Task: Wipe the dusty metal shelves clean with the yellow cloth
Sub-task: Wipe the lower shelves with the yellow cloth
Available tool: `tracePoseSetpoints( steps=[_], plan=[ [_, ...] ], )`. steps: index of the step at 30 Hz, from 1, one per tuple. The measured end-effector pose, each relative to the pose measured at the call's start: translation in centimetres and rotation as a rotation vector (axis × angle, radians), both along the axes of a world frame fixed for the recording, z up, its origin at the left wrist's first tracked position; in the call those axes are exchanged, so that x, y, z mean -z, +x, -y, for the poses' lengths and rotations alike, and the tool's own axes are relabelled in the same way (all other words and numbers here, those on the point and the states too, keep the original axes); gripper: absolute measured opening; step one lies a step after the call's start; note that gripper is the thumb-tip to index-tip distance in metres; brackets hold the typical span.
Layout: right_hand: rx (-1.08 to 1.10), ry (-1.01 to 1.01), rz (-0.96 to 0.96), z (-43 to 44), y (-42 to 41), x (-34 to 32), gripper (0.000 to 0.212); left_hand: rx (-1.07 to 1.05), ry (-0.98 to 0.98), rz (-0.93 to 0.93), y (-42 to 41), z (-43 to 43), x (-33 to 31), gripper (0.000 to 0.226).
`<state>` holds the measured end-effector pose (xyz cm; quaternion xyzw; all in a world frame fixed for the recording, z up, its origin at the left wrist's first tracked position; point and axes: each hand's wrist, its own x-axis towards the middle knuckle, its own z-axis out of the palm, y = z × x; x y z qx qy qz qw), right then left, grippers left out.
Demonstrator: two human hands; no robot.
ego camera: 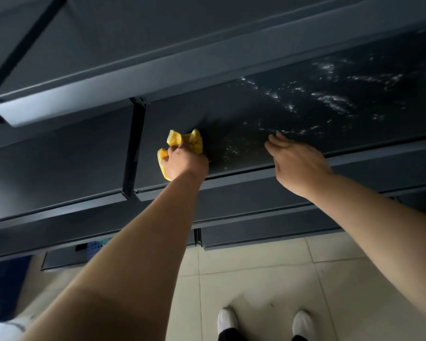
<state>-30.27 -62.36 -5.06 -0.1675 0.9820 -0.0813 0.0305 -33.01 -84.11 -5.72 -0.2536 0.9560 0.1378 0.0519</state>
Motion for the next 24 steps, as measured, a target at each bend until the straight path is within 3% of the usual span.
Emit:
tracePoseSetpoints(
  steps=[12, 17, 24],
  plan=[
    [-0.042, -0.005, 0.201, -5.9, 0.3, 0.4, 0.060, 0.270, 0.076, -0.006, -1.1, -10.4, 0.3, 0.054],
    [-0.006, -0.001, 0.208, -5.3, 0.2, -0.1, 0.059, 0.407, 0.158, -0.015, 0.9, -10.0, -1.1, 0.046],
    [-0.006, 0.007, 0.149, -1.4, 1.4, -0.5, 0.052, 0.399, 0.213, -0.015, 2.7, -7.1, -1.5, 0.033]
  ],
)
